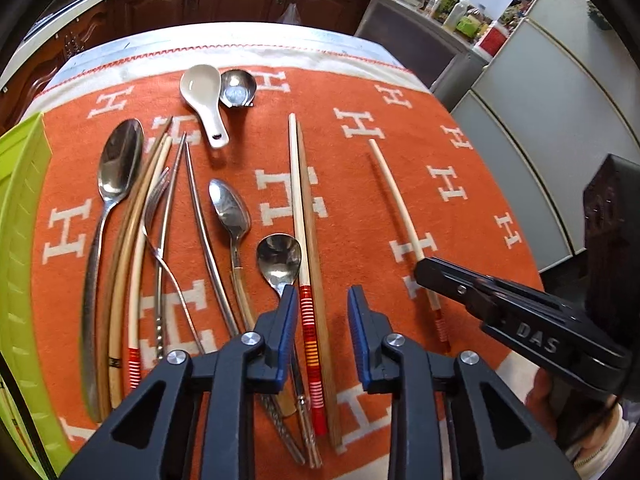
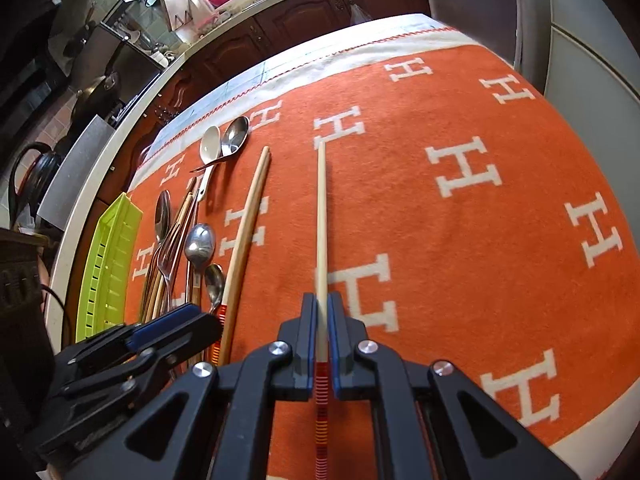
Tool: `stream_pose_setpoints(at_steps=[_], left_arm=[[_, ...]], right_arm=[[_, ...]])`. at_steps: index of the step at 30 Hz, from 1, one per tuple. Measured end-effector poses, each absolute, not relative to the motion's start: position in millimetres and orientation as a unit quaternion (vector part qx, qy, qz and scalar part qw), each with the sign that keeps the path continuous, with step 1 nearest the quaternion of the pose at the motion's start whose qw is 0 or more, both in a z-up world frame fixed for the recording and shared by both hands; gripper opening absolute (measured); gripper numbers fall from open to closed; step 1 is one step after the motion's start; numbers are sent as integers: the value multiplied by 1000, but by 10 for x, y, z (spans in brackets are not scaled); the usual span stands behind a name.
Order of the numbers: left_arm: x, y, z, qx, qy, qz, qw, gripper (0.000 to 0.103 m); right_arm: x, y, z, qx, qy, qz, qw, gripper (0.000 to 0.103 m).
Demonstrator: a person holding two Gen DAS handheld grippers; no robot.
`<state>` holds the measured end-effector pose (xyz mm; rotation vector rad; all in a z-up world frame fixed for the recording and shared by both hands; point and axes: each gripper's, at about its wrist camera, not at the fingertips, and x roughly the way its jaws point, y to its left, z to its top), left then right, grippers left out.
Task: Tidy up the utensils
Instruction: 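Grasp a brown chopstick with left tool while right tool grasps a striped chopstick, then carry both chopsticks into the green tray and open both tools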
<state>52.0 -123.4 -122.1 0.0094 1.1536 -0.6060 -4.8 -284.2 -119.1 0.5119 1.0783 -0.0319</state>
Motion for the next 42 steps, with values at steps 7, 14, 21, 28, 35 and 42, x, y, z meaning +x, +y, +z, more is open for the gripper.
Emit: stream_pose_setpoints(at_steps=[7,14,21,28,35,42], left_arm=[[485,-1360,-1233,10,535,-280,797,18],[483,-1405,-1234,14,537,-279,796,18],[495,-1433,-1242,26,530,-265,805,18],[515,-1554,-1306,49,514,-253,818,18],[473,-1636,-1315,82,489,-242,834,5],[446,-1446,-1166,51,495,-258,828,4]], right_arm=[[-80,-2929,-1210,255,502,-8,826,5],[-100,-2965,-1204,262,497,3,827,5],[-130,-2997,-1200,265,494,4,828,5],[-151,-2978,-1170,262,490,6,831,6],[-160,-2960,-1133,259,487,8,834,6],[-155,-2892,-1061,254,488,19,835,6]])
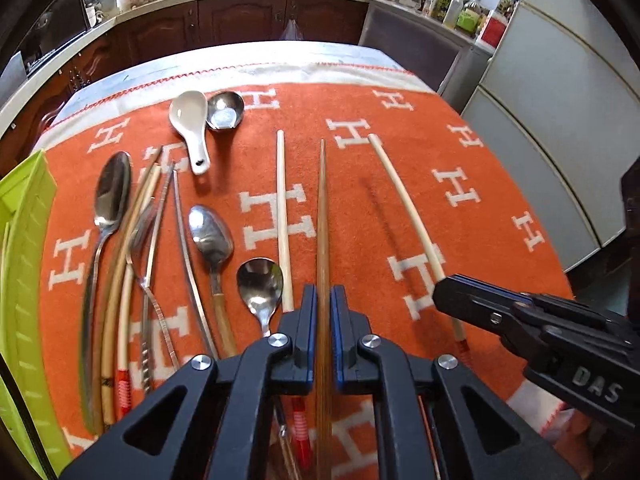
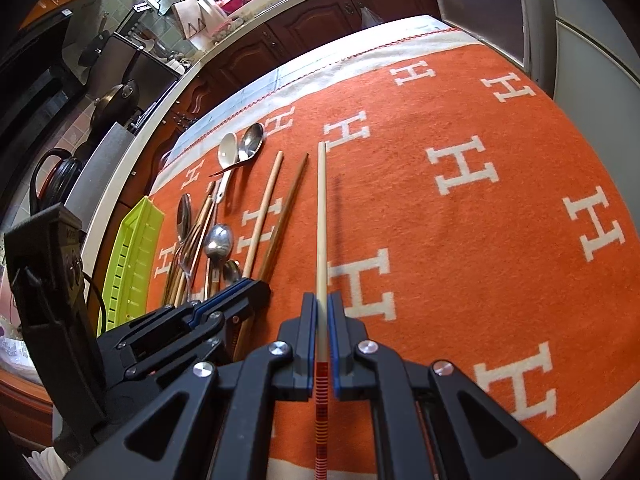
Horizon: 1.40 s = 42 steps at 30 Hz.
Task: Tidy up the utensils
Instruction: 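Carry both chopsticks into the green tray and open both tools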
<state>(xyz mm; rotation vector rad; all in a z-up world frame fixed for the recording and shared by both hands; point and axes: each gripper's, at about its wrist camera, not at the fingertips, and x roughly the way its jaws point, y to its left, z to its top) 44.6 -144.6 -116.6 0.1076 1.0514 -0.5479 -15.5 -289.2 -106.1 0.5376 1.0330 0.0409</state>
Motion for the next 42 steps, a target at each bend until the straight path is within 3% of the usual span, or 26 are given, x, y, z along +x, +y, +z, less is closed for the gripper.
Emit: stream_pose_setpoints(at_steps=[15,27,42], left_arm=[[309,-140,-186,5,405,-159,900,4],[498,855,-469,-29,440,-68,895,4],[657,1186,-971,-44,482,-38,874,5]], right_arm=[[84,-2101,-668,217,491,127,834,5],[572,-901,-421,196,509,226,807,5],[947,-335,-852,222,551,177,785,6]])
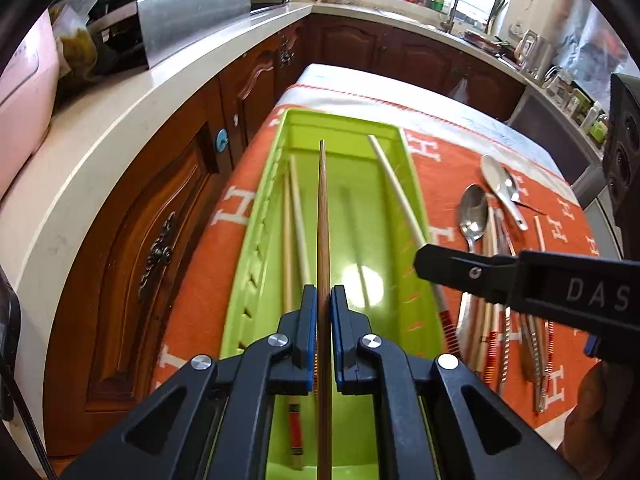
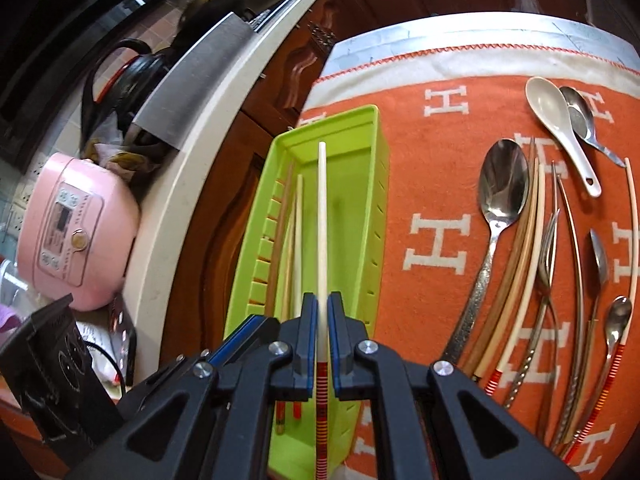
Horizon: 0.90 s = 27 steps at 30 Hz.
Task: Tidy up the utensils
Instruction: 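Carry both chopsticks into the green tray and open both tools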
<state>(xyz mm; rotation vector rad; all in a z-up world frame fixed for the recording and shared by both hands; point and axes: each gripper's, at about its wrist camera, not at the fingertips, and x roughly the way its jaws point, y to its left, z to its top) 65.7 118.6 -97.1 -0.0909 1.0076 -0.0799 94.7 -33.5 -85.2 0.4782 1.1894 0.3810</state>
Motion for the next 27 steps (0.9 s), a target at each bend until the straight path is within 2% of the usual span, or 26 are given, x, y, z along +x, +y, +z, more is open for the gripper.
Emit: stream_pose_setpoints(at_steps=[14,18,22,27], left_arm=[[635,1210,-1011,-50,494,-35,867,7],[622,1222,-972,-58,492,-37,868,11],[605,1197,-932,-58,488,-40,870,20],[578,1153,-897,-57,487,-45,870,23]], right_arm=[[931,-208,-955,234,557,167,779,7],[881,-217,-900,219,548,170,790,7],[816,-240,-861,191,538,169,804,7],[697,-305,-794,165,526,176,815,6]])
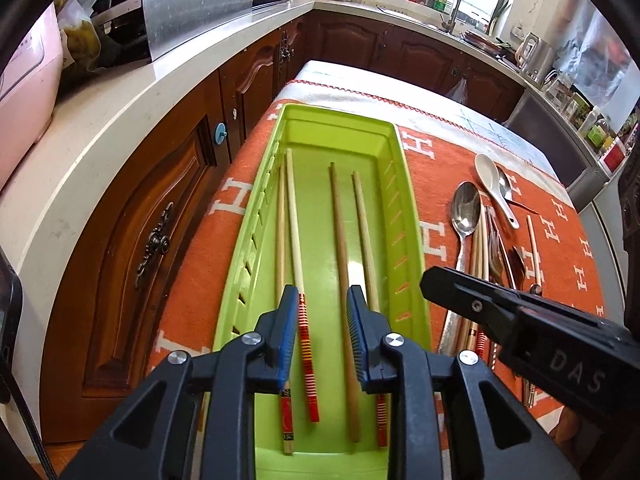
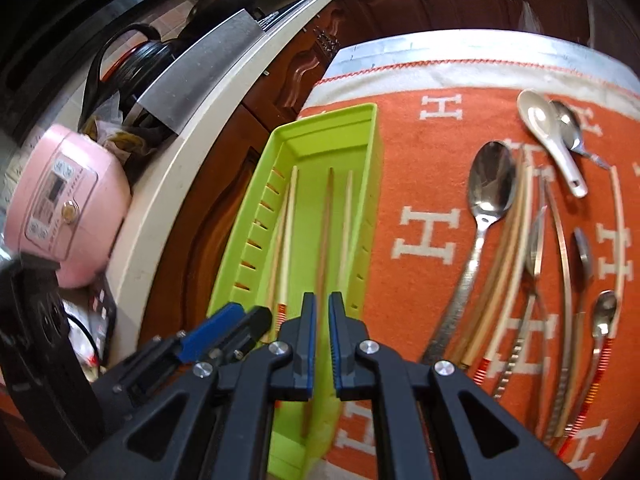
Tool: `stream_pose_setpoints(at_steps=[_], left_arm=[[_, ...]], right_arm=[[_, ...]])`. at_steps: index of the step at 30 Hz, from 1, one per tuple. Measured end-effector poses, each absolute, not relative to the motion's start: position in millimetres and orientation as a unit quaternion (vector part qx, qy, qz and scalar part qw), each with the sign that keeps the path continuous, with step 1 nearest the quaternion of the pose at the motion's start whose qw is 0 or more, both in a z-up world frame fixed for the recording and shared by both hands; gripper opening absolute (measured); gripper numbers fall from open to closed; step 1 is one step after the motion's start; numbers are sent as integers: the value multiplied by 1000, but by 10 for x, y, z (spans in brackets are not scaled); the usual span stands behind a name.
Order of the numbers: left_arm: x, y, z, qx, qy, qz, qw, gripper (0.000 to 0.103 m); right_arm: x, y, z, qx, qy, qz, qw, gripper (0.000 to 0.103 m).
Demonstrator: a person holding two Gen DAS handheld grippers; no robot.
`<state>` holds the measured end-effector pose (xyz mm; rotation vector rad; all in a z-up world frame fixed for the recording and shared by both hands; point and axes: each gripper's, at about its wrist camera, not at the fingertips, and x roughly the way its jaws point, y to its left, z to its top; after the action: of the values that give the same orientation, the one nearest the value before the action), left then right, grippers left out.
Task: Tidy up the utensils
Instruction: 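Carry both chopsticks into the green tray and open both tools, then return to the mat and grasp a red-striped chopstick with right tool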
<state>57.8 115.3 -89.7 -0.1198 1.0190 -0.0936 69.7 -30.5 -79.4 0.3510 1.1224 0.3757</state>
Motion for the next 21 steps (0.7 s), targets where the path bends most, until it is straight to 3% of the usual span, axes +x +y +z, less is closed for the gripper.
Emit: stream_pose_setpoints(at_steps=[2,4,6,21], left_arm=[[559,1114,-874,-59,486,-49,870,27],[540,1084,-851,-57,483,-51,872,45],[491,1022,-790,-53,468,-52,881,55],[279,367,-535,-28,440,-123,889,63]], right_arm=[[644,-357,-753,157,520,178,821,6],[582,-412,-701,142,511,181,828,6],[514,-466,-635,125,500,181,838,6],[132,-1107,-436,103,459,145,870,6]])
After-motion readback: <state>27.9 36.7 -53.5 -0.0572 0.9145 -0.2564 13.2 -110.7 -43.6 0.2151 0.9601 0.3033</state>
